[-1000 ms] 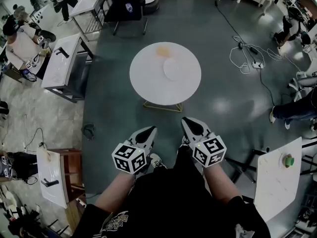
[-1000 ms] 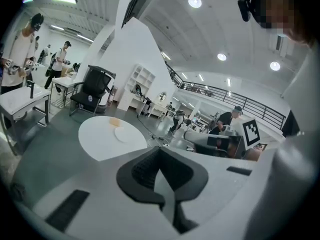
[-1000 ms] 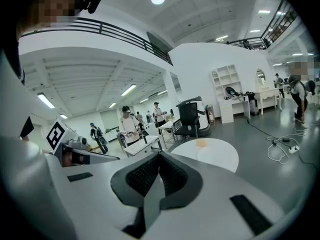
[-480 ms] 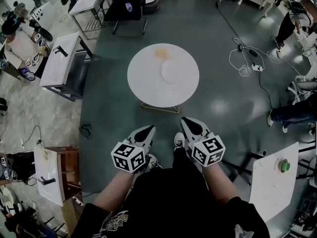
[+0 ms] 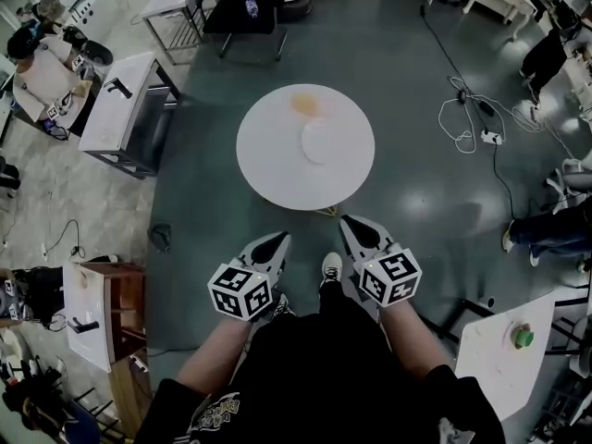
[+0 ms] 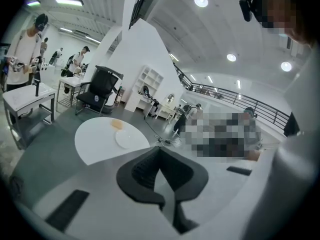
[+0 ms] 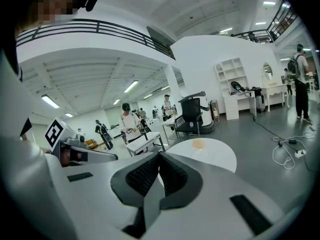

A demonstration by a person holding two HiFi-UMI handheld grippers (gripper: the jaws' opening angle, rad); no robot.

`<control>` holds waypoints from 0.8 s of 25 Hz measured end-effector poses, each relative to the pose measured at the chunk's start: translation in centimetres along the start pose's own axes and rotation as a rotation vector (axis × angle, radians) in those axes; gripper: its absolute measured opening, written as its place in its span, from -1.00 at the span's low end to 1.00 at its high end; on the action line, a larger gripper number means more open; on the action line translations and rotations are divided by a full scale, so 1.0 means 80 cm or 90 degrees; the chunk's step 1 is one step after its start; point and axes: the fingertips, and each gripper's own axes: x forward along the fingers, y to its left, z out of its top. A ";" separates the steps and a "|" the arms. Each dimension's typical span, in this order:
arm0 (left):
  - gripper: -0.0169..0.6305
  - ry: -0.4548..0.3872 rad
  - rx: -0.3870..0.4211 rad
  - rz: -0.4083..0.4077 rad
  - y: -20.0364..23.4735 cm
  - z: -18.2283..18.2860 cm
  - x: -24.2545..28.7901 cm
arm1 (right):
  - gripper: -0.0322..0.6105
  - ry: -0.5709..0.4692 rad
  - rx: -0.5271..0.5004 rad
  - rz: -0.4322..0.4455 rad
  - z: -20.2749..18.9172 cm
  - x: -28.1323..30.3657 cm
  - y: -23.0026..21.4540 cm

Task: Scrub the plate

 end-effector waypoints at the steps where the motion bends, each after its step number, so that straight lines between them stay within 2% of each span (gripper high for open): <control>1: -0.93 -0.001 -0.002 0.004 0.000 0.002 0.006 | -0.83 0.002 0.000 0.004 0.002 0.002 -0.007; 10: -0.93 0.008 -0.010 0.043 0.008 0.022 0.065 | -0.83 0.016 0.006 0.031 0.019 0.035 -0.077; 20: -0.93 0.005 -0.026 0.101 0.022 0.033 0.116 | -0.83 0.052 0.004 0.077 0.014 0.058 -0.129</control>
